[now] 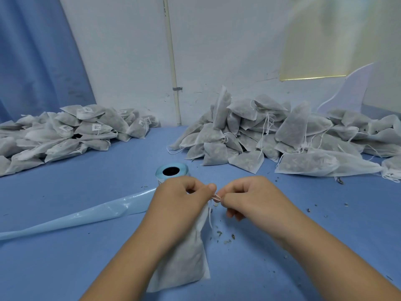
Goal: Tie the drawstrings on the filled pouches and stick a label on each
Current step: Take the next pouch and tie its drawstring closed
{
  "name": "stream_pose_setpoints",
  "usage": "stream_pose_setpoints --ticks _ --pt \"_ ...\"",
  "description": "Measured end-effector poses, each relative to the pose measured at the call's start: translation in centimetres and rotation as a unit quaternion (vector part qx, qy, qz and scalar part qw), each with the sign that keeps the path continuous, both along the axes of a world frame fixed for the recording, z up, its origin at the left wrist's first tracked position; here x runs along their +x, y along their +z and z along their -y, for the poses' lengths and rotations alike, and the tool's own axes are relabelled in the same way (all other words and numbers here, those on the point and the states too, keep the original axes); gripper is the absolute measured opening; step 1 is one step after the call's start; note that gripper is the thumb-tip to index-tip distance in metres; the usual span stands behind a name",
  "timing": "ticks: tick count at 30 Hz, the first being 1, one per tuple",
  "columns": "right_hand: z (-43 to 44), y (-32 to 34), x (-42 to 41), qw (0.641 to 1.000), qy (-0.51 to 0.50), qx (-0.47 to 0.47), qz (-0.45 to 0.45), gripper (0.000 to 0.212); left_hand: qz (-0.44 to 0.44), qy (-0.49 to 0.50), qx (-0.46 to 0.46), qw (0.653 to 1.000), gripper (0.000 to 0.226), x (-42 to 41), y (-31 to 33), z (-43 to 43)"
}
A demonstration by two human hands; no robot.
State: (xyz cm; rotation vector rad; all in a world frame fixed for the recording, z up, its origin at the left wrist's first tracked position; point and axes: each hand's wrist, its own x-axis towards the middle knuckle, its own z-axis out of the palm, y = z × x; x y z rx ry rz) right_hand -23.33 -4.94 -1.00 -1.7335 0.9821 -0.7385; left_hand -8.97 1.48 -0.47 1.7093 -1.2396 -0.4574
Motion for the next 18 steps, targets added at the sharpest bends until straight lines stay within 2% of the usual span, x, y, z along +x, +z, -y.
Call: stream_pose_setpoints --ticks 4,10,13,16,18 --pt "-0.28 0.0 0.1 1.0 0.001 -0.027 0.002 0.013 -0.163 -0.052 0.051 0.984 0.029 0.16 0.34 -0.32" --pt "-0.33 0.17 0.17 0.985 -0.071 -0.144 0.062 0.01 -0.22 -0.052 0.034 0.974 0.025 -0.17 0.2 -0.28" --pt "-0.42 0.54 0.04 0.986 -0.078 -0.112 0.092 0.006 -0.234 -0.06 0.021 0.97 0.024 -0.32 0.13 -0.3" --pt "-0.49 0.58 -0.05 0.998 -0.031 -0.045 0.032 0.018 -0.255 -0.069 0.001 0.964 0.027 -0.43 0.02 -0.26" --pt "-0.6 0.55 0.06 0.999 -0.007 -0.006 0.033 0.023 -0.26 -0.073 -0.006 0.963 0.028 -0.56 0.02 -0.29"
